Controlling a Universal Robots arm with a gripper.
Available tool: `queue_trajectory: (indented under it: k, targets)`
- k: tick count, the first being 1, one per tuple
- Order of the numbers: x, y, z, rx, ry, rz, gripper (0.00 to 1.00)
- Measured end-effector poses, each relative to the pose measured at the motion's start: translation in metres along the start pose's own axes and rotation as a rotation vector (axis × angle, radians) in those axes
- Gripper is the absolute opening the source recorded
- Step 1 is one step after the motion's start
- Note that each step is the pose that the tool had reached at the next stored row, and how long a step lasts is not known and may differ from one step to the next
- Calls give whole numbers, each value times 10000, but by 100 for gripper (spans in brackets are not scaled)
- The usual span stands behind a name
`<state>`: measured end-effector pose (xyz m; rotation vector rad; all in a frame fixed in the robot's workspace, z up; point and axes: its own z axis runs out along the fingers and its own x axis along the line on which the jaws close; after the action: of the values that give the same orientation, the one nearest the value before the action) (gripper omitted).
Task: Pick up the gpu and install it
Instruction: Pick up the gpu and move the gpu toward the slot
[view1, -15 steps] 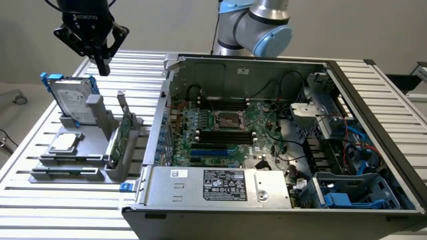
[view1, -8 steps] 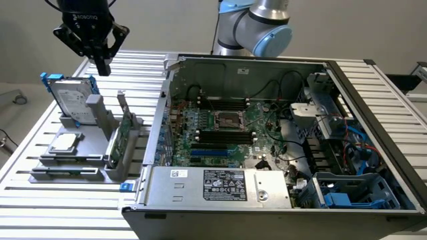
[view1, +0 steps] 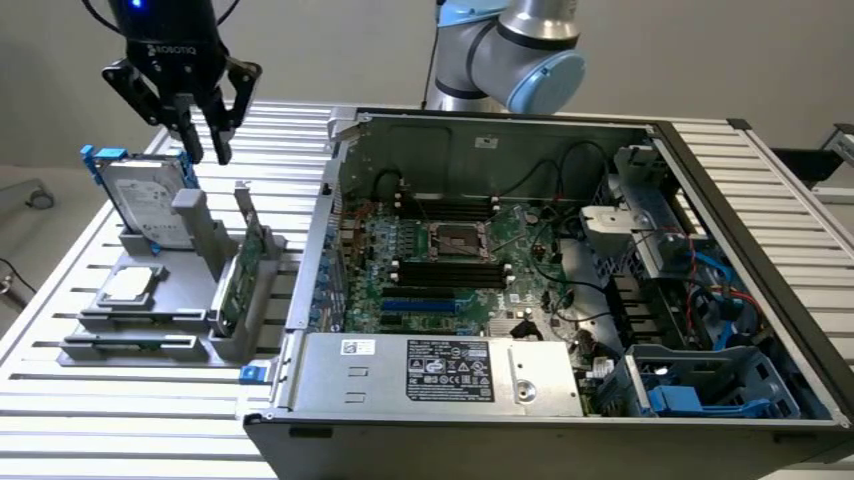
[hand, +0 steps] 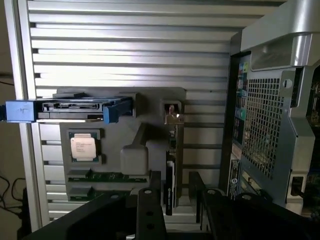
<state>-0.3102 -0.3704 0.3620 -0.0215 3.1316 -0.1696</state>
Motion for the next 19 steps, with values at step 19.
queue_trajectory:
  k: [19]
  targets:
    - [7, -331, 384, -12, -1, 1, 36]
